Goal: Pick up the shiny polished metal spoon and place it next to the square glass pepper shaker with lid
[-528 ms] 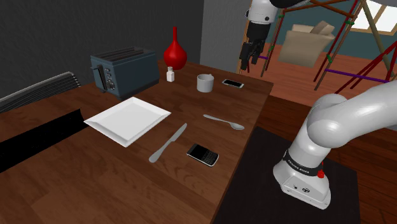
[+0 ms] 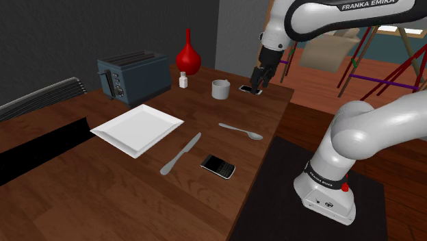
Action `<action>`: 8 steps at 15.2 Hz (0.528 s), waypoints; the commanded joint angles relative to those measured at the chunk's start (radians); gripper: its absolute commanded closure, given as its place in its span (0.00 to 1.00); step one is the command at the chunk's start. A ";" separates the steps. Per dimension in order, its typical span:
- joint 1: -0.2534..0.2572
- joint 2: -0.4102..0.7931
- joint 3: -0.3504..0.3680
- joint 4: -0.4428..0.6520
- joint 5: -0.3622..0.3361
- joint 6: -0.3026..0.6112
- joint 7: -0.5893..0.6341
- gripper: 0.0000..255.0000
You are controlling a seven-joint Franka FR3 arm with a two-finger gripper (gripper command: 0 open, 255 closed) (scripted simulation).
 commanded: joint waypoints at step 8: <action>0.091 0.051 0.048 -0.286 0.121 0.456 0.068 0.00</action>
